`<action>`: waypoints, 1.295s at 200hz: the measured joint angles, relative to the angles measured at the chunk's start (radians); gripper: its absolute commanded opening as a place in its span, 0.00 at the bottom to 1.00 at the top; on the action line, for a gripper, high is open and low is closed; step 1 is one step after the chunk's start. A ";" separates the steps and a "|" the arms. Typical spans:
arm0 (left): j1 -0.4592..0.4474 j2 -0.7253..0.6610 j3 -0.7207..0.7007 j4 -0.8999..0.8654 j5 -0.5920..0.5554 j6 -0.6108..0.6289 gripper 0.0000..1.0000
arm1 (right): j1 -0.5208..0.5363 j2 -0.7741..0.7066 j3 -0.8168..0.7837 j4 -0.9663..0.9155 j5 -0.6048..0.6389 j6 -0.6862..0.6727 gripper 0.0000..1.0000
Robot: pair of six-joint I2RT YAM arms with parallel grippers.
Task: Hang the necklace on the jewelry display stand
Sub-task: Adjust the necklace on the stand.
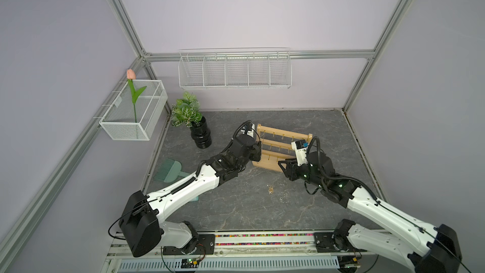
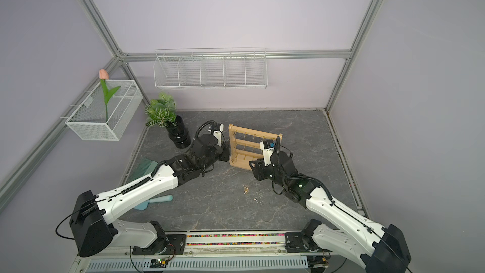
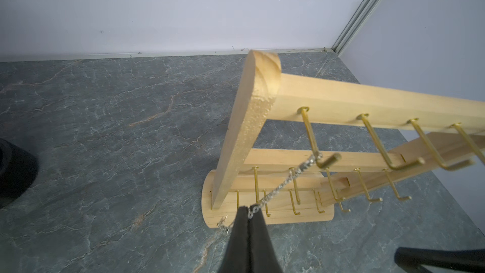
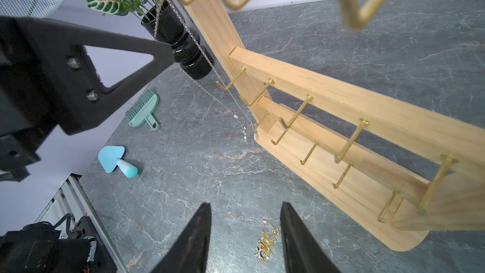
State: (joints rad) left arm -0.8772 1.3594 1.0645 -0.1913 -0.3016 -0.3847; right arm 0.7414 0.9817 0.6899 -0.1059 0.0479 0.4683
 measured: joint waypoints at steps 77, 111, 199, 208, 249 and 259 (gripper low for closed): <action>0.011 0.045 0.006 0.013 0.003 0.004 0.00 | 0.000 -0.004 0.000 0.000 0.001 0.000 0.46; 0.020 0.066 0.007 0.015 0.003 0.004 0.00 | 0.000 -0.006 0.000 0.000 0.000 -0.001 0.46; 0.034 0.095 0.033 0.038 0.014 0.012 0.00 | 0.000 -0.002 0.000 0.000 0.000 -0.001 0.46; 0.034 0.095 0.034 0.038 0.015 0.012 0.00 | 0.000 -0.001 0.000 0.000 0.000 -0.001 0.46; 0.034 0.094 0.034 0.035 0.029 0.011 0.00 | 0.002 0.024 0.000 0.004 -0.017 -0.005 0.46; 0.034 0.094 0.034 0.033 0.033 0.011 0.00 | 0.006 0.037 0.000 0.015 -0.019 -0.005 0.45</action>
State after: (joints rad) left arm -0.8433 1.4532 1.0981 -0.1585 -0.2684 -0.3733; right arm 0.7479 1.0183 0.6899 -0.0910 0.0284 0.4629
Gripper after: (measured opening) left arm 0.044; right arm 0.457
